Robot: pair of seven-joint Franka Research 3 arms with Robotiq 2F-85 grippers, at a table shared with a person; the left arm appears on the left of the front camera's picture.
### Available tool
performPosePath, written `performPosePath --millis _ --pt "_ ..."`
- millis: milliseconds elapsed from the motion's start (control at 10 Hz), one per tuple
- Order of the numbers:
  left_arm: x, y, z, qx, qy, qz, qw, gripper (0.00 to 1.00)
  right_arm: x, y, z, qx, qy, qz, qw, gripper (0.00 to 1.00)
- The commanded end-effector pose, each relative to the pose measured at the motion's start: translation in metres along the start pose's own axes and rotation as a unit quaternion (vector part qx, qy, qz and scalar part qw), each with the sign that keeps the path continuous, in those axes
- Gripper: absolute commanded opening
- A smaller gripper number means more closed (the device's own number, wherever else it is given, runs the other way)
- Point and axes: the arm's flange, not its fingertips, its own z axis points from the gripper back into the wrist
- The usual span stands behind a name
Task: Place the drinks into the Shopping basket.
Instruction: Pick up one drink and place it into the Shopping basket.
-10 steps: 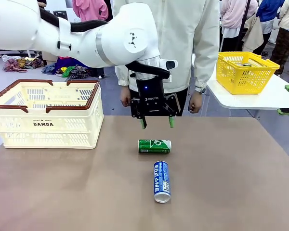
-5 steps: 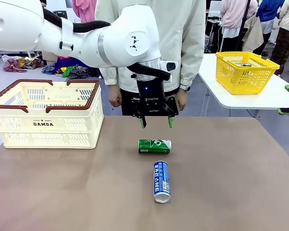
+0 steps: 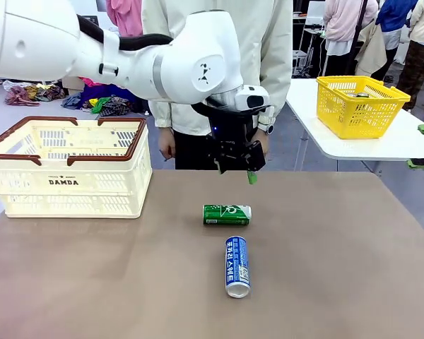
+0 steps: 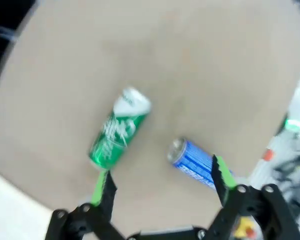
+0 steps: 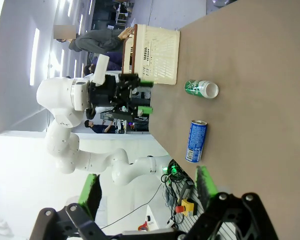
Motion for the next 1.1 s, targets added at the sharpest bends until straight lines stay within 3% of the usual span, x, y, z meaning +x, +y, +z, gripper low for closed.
performPosePath --millis 0,100,200,300,400,500,700,800,1000 --pt "-0.017 0.012 -0.014 -0.048 -0.154 -0.324 0.932 1.0 0.0 0.003 -0.001 0.002 0.001 0.002 1.0 1.0" --pt "-0.018 0.014 -0.017 -0.043 -0.124 -0.38 0.915 1.0 0.0 0.003 -0.001 0.002 0.001 0.002 1.0 1.0" --pt "-0.015 0.017 -0.022 -0.051 -0.067 -0.454 0.887 1.0 0.0 0.003 -0.001 0.002 0.001 0.002 1.0 1.0" --pt "-0.015 0.019 -0.028 -0.06 0.002 -0.464 0.884 1.0 0.0 0.003 -0.001 0.002 0.001 0.002 1.0 1.0" --pt "-0.012 0.022 -0.028 -0.088 0.032 -0.418 0.903 1.0 0.0 0.003 -0.001 0.002 0.001 0.002 1.0 1.0" --pt "-0.001 0.007 -0.03 -0.009 -0.035 -0.316 0.948 1.0 0.0 0.003 -0.001 0.002 0.001 0.002 1.0 1.0" --pt "-0.001 0.007 -0.03 -0.009 -0.035 -0.316 0.948 1.0 0.0 0.003 -0.001 0.002 0.001 0.002 1.0 1.0" --pt "-0.004 0.01 -0.036 -0.042 -0.023 -0.359 0.932 1.0 0.0 0.003 -0.001 0.002 0.001 0.002 1.0 1.0" --pt "-0.006 0.025 -0.054 -0.028 -0.02 -0.369 0.929 1.0 0.0 0.003 -0.001 0.002 0.001 0.002 1.0 1.0"
